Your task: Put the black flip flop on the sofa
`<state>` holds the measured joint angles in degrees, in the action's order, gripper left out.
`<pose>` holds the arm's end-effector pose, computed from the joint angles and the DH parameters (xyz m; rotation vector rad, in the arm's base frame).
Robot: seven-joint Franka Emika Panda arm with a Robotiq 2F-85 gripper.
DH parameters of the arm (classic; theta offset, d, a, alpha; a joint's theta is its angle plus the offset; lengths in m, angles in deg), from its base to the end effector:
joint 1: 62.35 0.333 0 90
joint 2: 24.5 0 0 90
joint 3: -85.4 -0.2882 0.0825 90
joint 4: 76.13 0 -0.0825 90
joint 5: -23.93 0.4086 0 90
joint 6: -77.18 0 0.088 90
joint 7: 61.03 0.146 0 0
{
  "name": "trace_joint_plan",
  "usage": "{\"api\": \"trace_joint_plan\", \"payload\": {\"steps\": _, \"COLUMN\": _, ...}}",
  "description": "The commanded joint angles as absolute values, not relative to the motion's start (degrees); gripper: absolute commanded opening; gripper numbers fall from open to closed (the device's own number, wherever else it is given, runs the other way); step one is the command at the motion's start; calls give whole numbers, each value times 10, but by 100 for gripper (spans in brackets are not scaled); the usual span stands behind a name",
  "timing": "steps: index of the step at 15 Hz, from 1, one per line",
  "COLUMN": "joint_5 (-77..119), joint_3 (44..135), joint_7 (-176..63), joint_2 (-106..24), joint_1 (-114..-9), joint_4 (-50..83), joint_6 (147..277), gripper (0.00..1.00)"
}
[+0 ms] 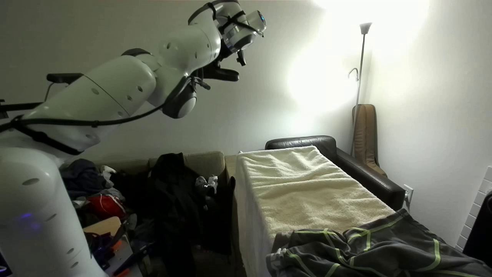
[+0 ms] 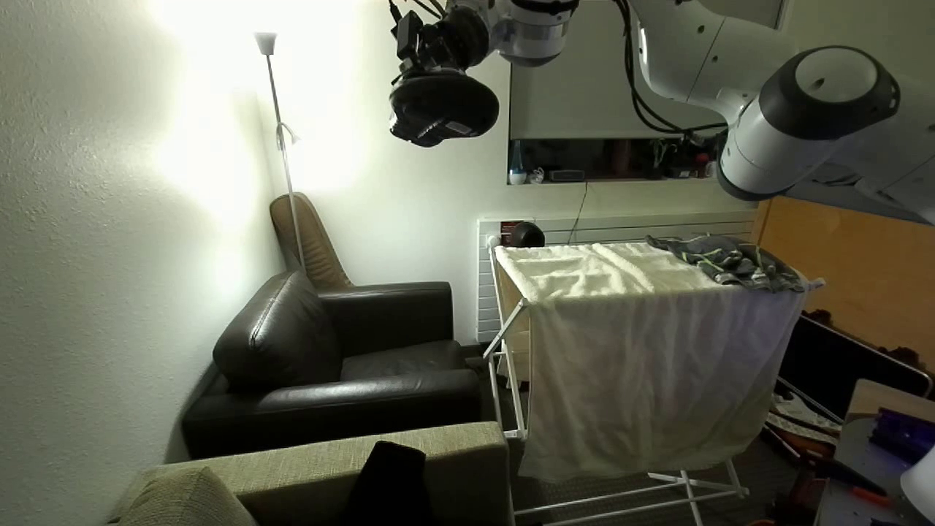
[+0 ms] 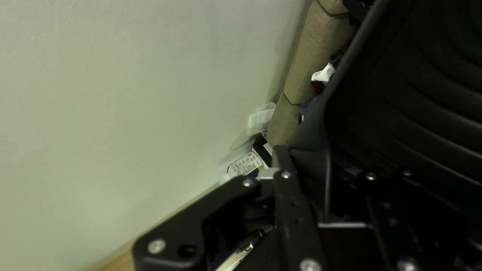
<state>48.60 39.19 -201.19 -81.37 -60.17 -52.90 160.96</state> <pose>0.6782 0.3055 0.5697 -0.1426 -2.3881 -1.3607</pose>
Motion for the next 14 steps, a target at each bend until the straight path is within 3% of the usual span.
{"api": "trace_joint_plan", "payload": {"steps": 1, "joint_5": 486, "joint_3": 392, "joint_7": -2012, "joint_2": -814, "joint_1": -602, "joint_4": -529, "joint_6": 1610, "gripper": 2}}
{"api": "trace_joint_plan", "payload": {"steps": 9, "joint_5": 482, "joint_3": 391, "joint_7": -2023, "joint_2": -820, "joint_1": -556, "joint_4": -508, "joint_6": 1572, "gripper": 2}}
{"api": "trace_joint_plan", "payload": {"steps": 10, "joint_5": 492, "joint_3": 419, "joint_7": -2012, "joint_2": -853, "joint_1": -510, "joint_4": -588, "joint_6": 1532, "gripper": 2}}
{"api": "trace_joint_plan", "payload": {"steps": 11, "joint_5": 482, "joint_3": 397, "joint_7": -2026, "joint_2": -824, "joint_1": -537, "joint_4": -512, "joint_6": 1553, "gripper": 2}}
{"api": "trace_joint_plan", "payload": {"steps": 13, "joint_5": 482, "joint_3": 401, "joint_7": -2028, "joint_2": -827, "joint_1": -521, "joint_4": -514, "joint_6": 1539, "gripper": 2}}
{"api": "trace_joint_plan", "payload": {"steps": 14, "joint_5": 491, "joint_3": 428, "joint_7": -2018, "joint_2": -858, "joint_1": -479, "joint_4": -591, "joint_6": 1503, "gripper": 2}}
